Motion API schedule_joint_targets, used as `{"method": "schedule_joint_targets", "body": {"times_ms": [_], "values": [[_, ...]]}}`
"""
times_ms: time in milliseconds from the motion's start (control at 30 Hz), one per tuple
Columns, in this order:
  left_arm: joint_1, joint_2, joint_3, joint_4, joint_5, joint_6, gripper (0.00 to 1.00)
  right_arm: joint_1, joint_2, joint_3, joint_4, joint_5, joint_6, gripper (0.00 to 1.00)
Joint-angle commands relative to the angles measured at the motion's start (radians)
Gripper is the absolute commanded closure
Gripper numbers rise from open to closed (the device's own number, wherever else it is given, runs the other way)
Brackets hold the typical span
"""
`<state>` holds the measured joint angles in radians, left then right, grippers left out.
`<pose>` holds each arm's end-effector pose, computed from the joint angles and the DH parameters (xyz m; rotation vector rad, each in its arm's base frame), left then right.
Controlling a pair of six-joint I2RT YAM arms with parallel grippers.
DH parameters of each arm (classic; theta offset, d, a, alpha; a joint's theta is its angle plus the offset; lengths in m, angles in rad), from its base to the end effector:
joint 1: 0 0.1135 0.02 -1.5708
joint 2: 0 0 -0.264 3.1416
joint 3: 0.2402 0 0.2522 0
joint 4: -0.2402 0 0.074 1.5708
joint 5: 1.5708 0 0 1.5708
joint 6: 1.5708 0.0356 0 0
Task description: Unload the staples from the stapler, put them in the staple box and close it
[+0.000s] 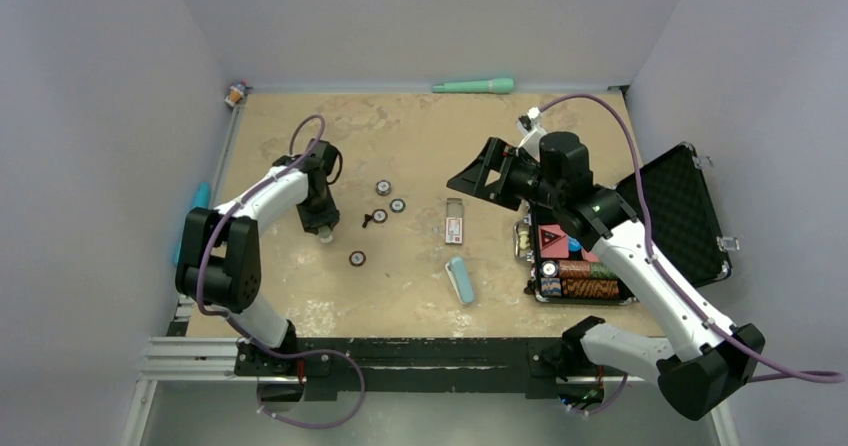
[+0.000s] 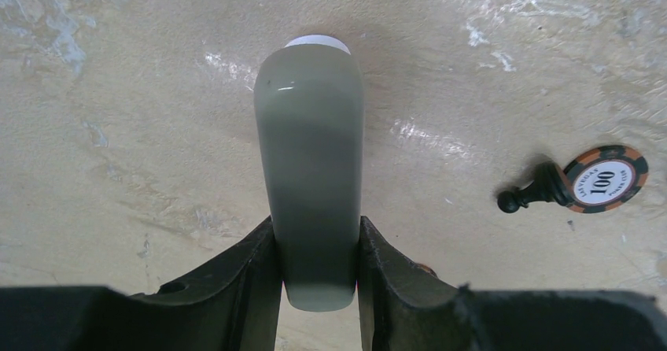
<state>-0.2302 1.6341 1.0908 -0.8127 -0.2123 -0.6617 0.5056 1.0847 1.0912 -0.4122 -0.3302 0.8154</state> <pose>0.2944 -0.0613 0.1954 -0.6429 2.7806 0.1416 0.2045 0.1264 0.3660 0.0981 2.1501 1.1463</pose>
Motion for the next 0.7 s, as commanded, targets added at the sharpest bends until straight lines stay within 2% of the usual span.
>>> {"method": "schedule_joint_targets", "body": {"times_ms": [0, 67, 133, 200, 233, 467, 667], "values": [[0.006, -0.005, -0.024, 0.03, 0.005, -0.012, 0.76, 0.002, -0.002, 0.026, -0.023, 0.017, -0.041, 0.02], [0.006, -0.011, -0.032, 0.028, 0.004, -0.011, 0.63, 0.003, -0.004, 0.023, -0.028, 0.016, -0.042, 0.02], [0.006, -0.031, -0.038, 0.023, 0.004, -0.018, 0.3, 0.003, -0.006, 0.023, -0.036, 0.014, -0.048, 0.02], [0.006, -0.069, -0.047, 0.026, 0.013, -0.019, 0.08, 0.002, -0.008, 0.024, -0.056, 0.03, -0.072, 0.02], [0.006, -0.092, -0.049, 0.025, 0.013, -0.019, 0.01, 0.003, -0.006, 0.025, -0.074, 0.047, -0.084, 0.02], [0.006, -0.231, -0.032, -0.025, 0.013, 0.034, 0.0, 0.019, 0.032, 0.024, -0.208, 0.172, -0.215, 0.04], [0.006, -0.382, -0.075, -0.04, 0.112, 0.024, 0.0, 0.15, 0.129, 0.044, -0.283, 0.275, -0.25, 0.04]]}}
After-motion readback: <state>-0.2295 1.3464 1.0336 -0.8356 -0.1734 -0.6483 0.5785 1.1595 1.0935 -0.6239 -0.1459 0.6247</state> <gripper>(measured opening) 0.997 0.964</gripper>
